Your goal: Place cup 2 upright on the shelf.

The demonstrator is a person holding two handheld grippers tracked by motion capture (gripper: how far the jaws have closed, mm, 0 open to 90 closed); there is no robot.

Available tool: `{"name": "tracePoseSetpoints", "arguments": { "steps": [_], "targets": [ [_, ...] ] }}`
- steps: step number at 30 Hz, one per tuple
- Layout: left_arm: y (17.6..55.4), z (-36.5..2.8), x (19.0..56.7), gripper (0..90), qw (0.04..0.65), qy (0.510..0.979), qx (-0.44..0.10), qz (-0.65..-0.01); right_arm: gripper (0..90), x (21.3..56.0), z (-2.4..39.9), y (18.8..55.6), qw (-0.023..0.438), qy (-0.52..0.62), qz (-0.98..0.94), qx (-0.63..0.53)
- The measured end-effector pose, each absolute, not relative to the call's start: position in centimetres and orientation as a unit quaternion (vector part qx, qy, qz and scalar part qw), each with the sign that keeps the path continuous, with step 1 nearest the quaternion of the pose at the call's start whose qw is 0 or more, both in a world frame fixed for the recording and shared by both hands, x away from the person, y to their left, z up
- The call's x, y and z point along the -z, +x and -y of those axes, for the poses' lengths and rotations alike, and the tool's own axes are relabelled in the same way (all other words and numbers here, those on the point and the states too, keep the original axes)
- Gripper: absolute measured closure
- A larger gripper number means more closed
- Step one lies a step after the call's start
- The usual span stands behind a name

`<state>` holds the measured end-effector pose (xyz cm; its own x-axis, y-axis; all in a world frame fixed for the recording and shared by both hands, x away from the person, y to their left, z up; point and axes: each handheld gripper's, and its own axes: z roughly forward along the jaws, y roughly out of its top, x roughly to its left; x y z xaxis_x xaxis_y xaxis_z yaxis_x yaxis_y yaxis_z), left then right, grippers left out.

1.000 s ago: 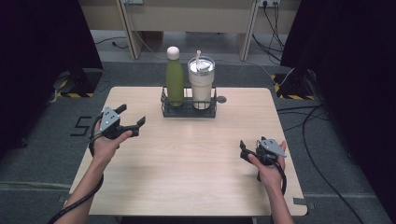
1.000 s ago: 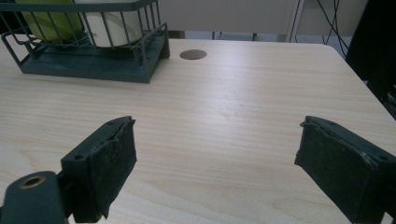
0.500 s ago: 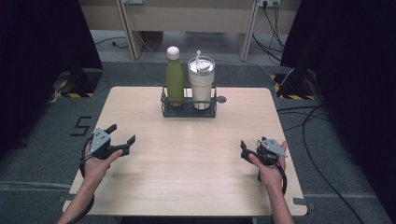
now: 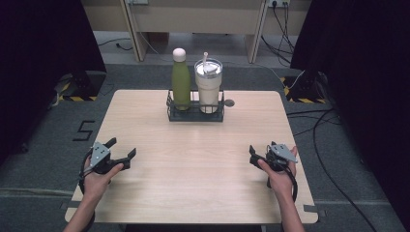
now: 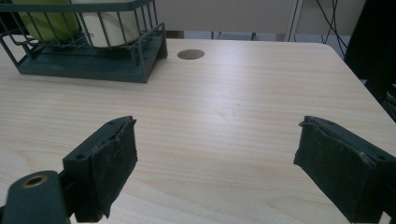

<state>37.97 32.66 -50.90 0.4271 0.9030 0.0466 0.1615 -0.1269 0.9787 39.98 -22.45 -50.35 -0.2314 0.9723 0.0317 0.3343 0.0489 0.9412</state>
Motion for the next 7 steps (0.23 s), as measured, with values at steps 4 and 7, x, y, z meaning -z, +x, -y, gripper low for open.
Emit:
{"name": "tracePoseSetpoints", "arguments": {
  "steps": [4,7],
  "targets": [
    [37.77,-32.56,50.94,9.2,0.533,0.656,-0.348,-0.405,13.1,50.32,22.41,39.99,0.343,0.513,-0.637,-0.463],
    [37.71,-32.57,51.08,9.2,0.537,0.653,-0.343,-0.409,13.6,50.23,22.36,39.96,0.326,0.520,-0.631,-0.475]
  ]
}}
